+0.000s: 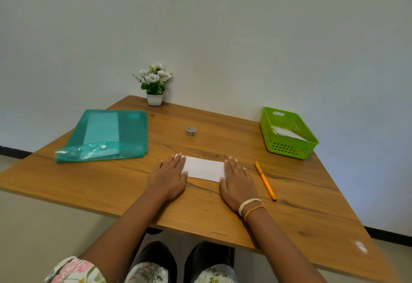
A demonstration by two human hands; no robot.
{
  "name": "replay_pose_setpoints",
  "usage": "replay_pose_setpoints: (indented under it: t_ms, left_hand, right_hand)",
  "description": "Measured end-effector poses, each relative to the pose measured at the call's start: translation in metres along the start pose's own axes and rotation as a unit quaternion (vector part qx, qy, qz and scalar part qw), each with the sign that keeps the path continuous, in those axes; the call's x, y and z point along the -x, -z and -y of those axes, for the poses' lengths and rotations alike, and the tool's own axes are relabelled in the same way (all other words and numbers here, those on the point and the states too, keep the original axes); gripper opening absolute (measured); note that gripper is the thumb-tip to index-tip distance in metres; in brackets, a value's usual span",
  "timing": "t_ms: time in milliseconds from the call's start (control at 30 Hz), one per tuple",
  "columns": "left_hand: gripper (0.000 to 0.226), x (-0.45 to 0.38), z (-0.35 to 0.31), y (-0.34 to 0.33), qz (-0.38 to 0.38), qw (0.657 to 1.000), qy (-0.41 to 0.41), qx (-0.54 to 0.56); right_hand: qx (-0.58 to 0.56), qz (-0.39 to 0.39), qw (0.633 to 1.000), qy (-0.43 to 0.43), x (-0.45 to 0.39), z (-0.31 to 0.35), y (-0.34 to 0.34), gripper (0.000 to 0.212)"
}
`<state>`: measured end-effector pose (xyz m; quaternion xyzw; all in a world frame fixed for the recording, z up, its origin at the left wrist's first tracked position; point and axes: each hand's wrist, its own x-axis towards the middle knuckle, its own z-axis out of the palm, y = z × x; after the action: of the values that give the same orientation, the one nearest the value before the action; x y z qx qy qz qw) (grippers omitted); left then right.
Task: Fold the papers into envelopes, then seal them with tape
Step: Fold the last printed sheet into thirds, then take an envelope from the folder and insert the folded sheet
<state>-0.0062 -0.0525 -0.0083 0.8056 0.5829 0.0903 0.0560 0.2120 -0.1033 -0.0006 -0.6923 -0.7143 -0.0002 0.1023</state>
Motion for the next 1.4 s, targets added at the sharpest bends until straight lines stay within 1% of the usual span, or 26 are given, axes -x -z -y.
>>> replay_pose_setpoints:
  t_ms: [67,133,233,300,367,433,500,567,600,667,767,833,933,1033,1100,1133,1200,1267,1300,1333,1400]
  left_hand:
    - [0.059,-0.001,0.0,0.0,-0.002,1.0,0.001,0.0]
    - [0.06,-0.001,-0.001,0.0,-0.013,1.0,0.003,0.009]
    - [0.065,0.0,-0.001,0.0,-0.045,0.998,0.009,0.043]
    - [0.064,0.003,-0.001,0.001,-0.065,0.996,0.001,0.066]
    - [0.06,0.006,0.002,0.005,-0.088,0.992,-0.008,0.093]
    - [0.055,0.011,0.008,0.011,-0.126,0.987,-0.011,0.102]
    - [0.05,0.016,0.022,0.018,-0.173,0.981,0.005,0.091]
    - [0.049,0.021,0.042,0.025,-0.214,0.973,0.048,0.076]
    - [0.049,0.023,0.054,0.028,-0.227,0.969,0.076,0.062]
    - [0.053,0.027,0.079,0.033,-0.221,0.965,0.139,0.021]
    - [0.061,0.029,0.109,0.039,-0.158,0.961,0.225,-0.002]
    - [0.061,0.03,0.118,0.039,-0.128,0.961,0.244,0.006]
    - [0.056,0.031,0.113,0.036,-0.121,0.97,0.21,-0.016]
    - [0.048,0.035,0.097,0.03,-0.156,0.976,0.149,-0.043]
    - [0.042,0.039,0.09,0.027,-0.181,0.977,0.104,-0.042]
    - [0.038,0.04,0.09,0.027,-0.193,0.977,0.08,-0.029]
    - [0.031,0.043,0.093,0.031,-0.229,0.971,0.048,0.047]
    - [0.029,0.046,0.1,0.036,-0.288,0.947,0.051,0.135]
    - [0.03,0.047,0.105,0.039,-0.316,0.935,0.063,0.151]
    - [0.03,0.049,0.111,0.043,-0.335,0.927,0.078,0.152]
    - [0.029,0.05,0.127,0.051,-0.349,0.92,0.104,0.146]
  right_hand:
    - [-0.025,0.011,0.997,0.067,0.002,0.008,-0.001,0.057]
    - [-0.039,0.037,0.995,0.079,-0.001,0.015,-0.004,0.054]
    - [-0.029,0.046,0.998,0.01,-0.013,0.013,-0.004,0.056]
    - [-0.024,0.057,0.997,-0.038,-0.021,0.01,-0.001,0.057]
    - [-0.022,0.065,0.996,-0.064,-0.027,0.01,0.001,0.058]
    - [-0.022,0.047,0.996,-0.077,-0.028,0.016,0.0,0.058]
    - [-0.022,-0.007,0.997,-0.07,-0.026,0.028,-0.004,0.057]
    - [-0.033,-0.053,0.997,-0.037,-0.025,0.048,-0.007,0.057]
    - [-0.043,-0.06,0.997,-0.009,-0.026,0.063,-0.009,0.056]
    - [-0.06,-0.057,0.995,0.051,-0.031,0.093,-0.013,0.052]
    - [-0.086,-0.059,0.989,0.105,-0.041,0.131,-0.018,0.045]
    - [-0.097,-0.067,0.986,0.12,-0.049,0.149,-0.021,0.042]
    - [-0.109,-0.084,0.982,0.13,-0.06,0.166,-0.024,0.04]
    - [-0.121,-0.128,0.976,0.126,-0.07,0.176,-0.026,0.041]
    - [-0.111,-0.14,0.973,0.146,-0.082,0.183,-0.024,0.043]
    - [-0.108,-0.122,0.973,0.163,-0.09,0.188,-0.022,0.044]
    - [-0.115,-0.04,0.973,0.196,-0.106,0.197,-0.016,0.046]
    - [-0.125,0.053,0.969,0.207,-0.119,0.206,-0.01,0.043]
    - [-0.118,0.081,0.967,0.208,-0.124,0.209,-0.008,0.042]
    - [-0.105,0.097,0.967,0.21,-0.128,0.213,-0.007,0.043]
    - [-0.087,0.107,0.968,0.211,-0.133,0.217,-0.006,0.049]
